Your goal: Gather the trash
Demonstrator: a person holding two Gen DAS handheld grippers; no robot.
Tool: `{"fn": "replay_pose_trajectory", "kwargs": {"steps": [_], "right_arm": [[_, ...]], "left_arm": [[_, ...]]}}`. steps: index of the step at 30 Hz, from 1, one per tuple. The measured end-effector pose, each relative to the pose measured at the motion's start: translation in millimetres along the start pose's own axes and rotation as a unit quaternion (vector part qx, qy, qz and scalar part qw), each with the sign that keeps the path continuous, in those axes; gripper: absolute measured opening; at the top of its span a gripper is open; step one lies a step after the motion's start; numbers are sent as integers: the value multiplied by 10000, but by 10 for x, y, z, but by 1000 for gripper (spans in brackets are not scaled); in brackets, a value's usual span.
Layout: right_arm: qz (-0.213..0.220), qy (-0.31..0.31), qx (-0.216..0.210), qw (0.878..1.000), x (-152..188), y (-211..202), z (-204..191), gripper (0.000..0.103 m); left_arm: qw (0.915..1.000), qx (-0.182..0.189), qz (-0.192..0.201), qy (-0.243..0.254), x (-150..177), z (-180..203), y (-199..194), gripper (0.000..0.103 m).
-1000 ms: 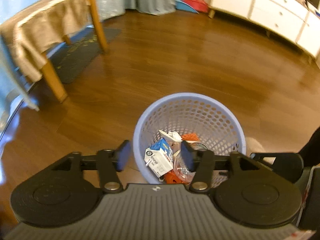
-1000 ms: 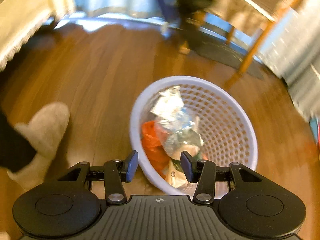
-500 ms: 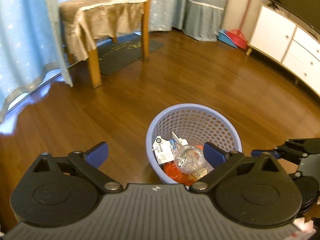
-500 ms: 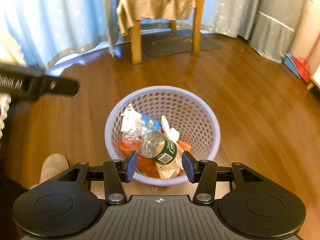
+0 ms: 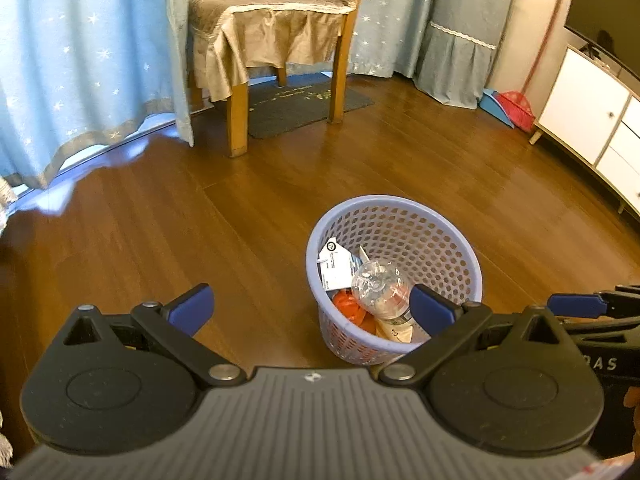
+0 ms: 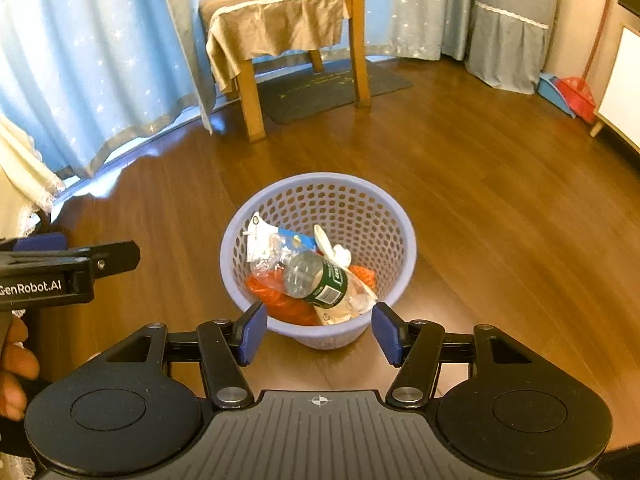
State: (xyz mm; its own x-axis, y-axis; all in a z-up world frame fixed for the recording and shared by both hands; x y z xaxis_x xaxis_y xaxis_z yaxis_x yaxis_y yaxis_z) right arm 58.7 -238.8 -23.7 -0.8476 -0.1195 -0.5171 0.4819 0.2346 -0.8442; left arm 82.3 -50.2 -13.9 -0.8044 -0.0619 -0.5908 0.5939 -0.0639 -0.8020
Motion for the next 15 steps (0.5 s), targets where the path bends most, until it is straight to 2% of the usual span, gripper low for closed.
{"fn": "replay_pose_trajectory", "kwargs": {"steps": [9,15], "right_arm": [[9,138,-5,9999,45,-176,-6,56],[-81,155,-7,9998,102,-168,-35,56]], "left_arm": [[9991,-147,-376,-112,188,15,-39,102],[9991,-80,-404,-67,327,49,-58,102]]}}
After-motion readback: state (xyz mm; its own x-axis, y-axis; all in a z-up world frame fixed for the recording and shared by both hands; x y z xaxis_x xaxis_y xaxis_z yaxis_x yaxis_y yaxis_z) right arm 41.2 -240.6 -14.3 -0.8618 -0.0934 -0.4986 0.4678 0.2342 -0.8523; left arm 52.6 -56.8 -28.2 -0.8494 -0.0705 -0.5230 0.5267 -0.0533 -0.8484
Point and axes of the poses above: each gripper's, at about its wrist camera, not at the fingertips, and y roughly the way its jaws point, z to its right, x to its underside, the point moved 9 cm from there along y, roughly the way its jaws point, and after that the axes turned 6 degrees about -z, right-handed, at the moved point
